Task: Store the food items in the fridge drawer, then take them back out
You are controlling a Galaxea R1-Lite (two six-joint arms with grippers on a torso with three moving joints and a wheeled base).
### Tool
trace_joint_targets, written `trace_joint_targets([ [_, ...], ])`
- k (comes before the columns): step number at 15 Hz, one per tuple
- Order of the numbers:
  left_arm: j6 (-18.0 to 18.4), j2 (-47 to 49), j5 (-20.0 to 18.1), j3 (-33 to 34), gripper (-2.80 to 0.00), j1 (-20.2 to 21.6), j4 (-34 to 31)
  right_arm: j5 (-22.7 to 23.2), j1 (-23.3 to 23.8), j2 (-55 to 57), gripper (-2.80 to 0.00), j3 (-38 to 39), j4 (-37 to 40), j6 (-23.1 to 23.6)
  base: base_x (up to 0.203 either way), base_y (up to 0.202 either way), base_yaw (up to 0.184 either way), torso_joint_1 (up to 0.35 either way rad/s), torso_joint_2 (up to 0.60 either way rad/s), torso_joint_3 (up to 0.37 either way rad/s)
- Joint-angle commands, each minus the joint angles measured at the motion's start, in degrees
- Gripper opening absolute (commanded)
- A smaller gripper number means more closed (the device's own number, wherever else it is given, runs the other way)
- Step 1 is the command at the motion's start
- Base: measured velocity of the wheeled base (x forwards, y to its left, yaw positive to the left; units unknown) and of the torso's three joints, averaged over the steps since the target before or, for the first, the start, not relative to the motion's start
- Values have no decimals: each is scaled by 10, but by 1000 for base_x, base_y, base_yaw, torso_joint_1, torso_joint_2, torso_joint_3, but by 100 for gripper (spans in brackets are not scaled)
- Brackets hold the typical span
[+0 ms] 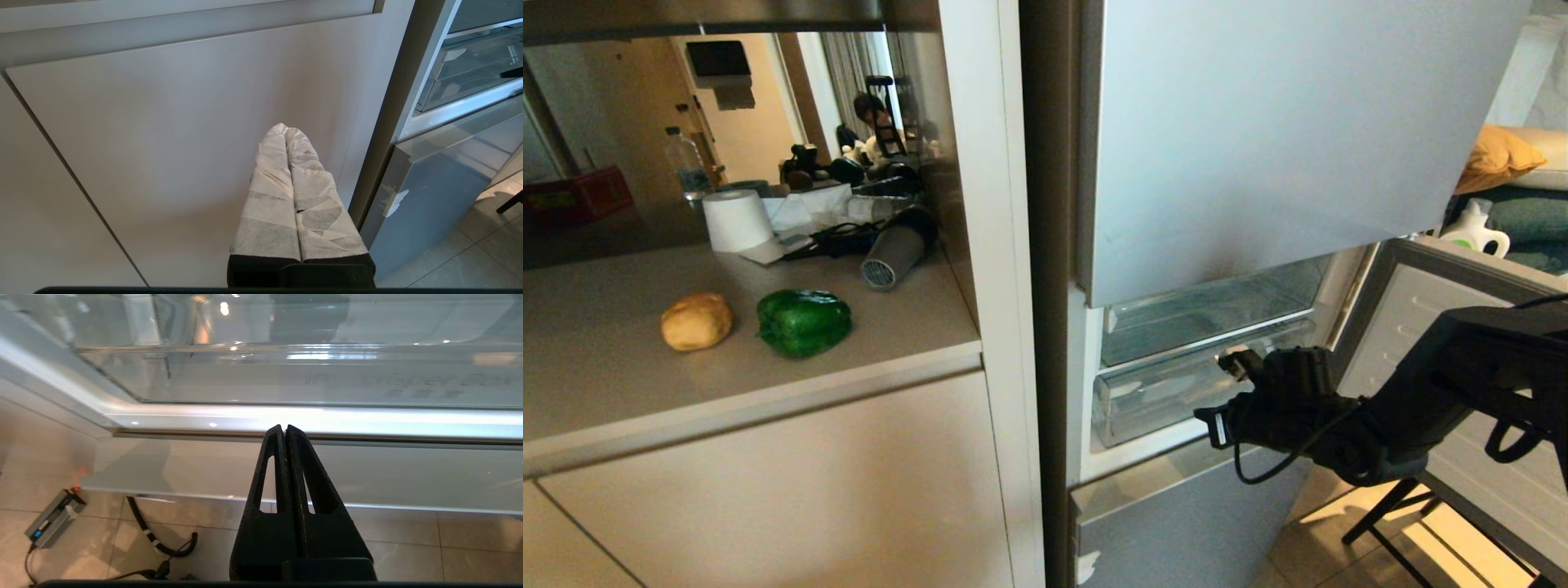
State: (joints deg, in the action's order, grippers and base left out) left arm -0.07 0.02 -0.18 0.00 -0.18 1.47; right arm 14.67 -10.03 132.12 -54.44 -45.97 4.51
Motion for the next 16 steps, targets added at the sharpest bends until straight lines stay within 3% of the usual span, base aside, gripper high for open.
trace_joint_targets([
  [1,0,-1,0,6,-280,0,0,-3,-5,14,-280,-18,1,0,0,0,0,0,0,0],
  [7,0,-1,0,6,-280,0,0,-33,-6,32,-280,-79,42,-3,0,0,0,0,0,0],
  [16,0,-1,0,5,-280,0,0,-34,-5,70,-280,-149,62,-14,0,0,0,0,0,0],
])
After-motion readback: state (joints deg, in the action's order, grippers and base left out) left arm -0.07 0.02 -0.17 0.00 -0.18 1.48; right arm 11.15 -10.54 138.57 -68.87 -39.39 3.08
